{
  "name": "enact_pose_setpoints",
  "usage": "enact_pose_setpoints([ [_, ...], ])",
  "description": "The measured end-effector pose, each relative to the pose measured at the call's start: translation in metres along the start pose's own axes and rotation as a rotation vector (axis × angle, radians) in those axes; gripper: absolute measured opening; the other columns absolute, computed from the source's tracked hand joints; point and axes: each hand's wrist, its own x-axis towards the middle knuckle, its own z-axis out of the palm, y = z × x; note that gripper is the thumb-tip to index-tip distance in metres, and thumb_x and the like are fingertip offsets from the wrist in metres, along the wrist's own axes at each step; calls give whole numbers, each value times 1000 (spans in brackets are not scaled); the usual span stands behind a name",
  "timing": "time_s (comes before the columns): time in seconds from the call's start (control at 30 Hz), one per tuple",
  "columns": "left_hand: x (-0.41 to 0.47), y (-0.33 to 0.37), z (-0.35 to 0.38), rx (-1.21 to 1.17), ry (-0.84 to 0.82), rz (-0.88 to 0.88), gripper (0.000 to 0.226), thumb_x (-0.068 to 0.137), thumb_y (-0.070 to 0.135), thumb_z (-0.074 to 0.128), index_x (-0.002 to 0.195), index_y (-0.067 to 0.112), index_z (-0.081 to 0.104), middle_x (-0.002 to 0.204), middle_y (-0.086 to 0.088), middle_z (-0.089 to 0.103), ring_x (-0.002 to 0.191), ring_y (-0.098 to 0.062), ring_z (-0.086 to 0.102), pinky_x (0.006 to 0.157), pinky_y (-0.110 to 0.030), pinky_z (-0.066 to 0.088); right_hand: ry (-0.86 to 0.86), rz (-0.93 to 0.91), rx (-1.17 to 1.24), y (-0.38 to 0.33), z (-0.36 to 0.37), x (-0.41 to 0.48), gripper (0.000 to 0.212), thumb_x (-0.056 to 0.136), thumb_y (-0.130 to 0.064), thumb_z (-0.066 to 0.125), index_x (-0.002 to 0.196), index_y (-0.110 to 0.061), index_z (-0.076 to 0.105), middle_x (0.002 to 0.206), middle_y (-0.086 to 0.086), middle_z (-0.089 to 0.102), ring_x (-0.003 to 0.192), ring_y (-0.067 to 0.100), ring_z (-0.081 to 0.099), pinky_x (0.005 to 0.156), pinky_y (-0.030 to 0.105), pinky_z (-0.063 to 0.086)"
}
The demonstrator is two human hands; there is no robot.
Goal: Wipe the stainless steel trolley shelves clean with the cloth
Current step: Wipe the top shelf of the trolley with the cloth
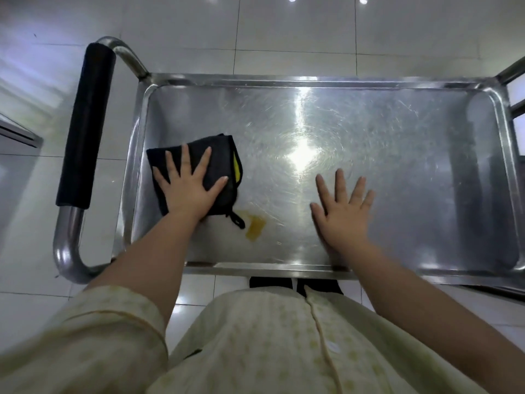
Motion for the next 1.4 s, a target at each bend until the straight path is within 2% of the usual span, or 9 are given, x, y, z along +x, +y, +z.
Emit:
enact_pose_setpoints([
  [0.1,-5,26,1,-6,-20,-6,83,77,88,5,150,52,-10,165,-2,-10,148,-39,-12,113,-67,-7,25,0,3,-11,7,-12,60,95,-63,0,151,-44,-15,161,0,-21,144,45,-21,114,63,-12],
  [0.33,-62,148,23,-11,-100,255,80,81,86,11,151,51,-8,164,-3,-15,147,-40,-18,109,-68,-15,69,11,13,-9,9,-7,60,96,-53,8,155,-40,3,164,-3,-7,148,41,-11,116,61,-6],
  [0.43,-48,108,21,-25,-60,264,80,78,90,13,149,56,-6,165,3,-12,148,-34,-16,111,-67,-11,69,10,15,-8,8,-7,59,97,-54,10,153,-44,-4,163,-6,-11,148,39,-14,116,59,-10],
  [0.6,-29,-46,7,-28,-7,-46,79,73,93,7,141,63,-16,165,5,-9,149,-30,-11,114,-64,-7,59,19,23,-11,7,-7,59,96,-55,7,151,-47,-11,160,-7,-18,147,39,-17,116,58,-13],
  [0.7,-42,-86,5,62,-11,-82,79,74,91,2,144,59,-17,165,0,-6,149,-30,-11,114,-65,-4,57,13,5,-12,7,-5,59,96,-54,6,152,-45,-12,161,-5,-18,147,40,-18,115,59,-12],
  [0.83,-61,-30,14,-2,-38,-65,78,77,88,5,143,56,-22,164,-3,-13,147,-39,-13,112,-69,-7,58,8,-4,-12,5,-3,58,98,-52,8,152,-43,-12,163,-1,-16,146,42,-17,114,62,-11],
  [1.07,-88,113,25,-1,-102,221,81,78,88,7,147,54,-16,162,-2,-21,145,-39,-25,108,-69,-16,44,-2,-6,-9,4,-1,58,101,-50,15,153,-43,-9,163,-2,-14,147,42,-16,115,63,-8],
  [1.17,-86,73,25,-1,-59,263,79,78,89,12,146,57,-15,163,3,-18,147,-33,-22,111,-69,-8,47,-11,5,-8,4,-1,58,98,-52,12,153,-44,-6,164,-3,-11,147,41,-15,116,62,-6],
  [1.4,-99,-81,16,40,-73,-37,80,74,92,3,145,59,-17,163,2,-19,148,-30,-21,114,-65,-8,48,-21,14,-8,8,0,60,96,-56,12,152,-45,-8,164,-1,-10,146,42,-15,115,63,-8],
])
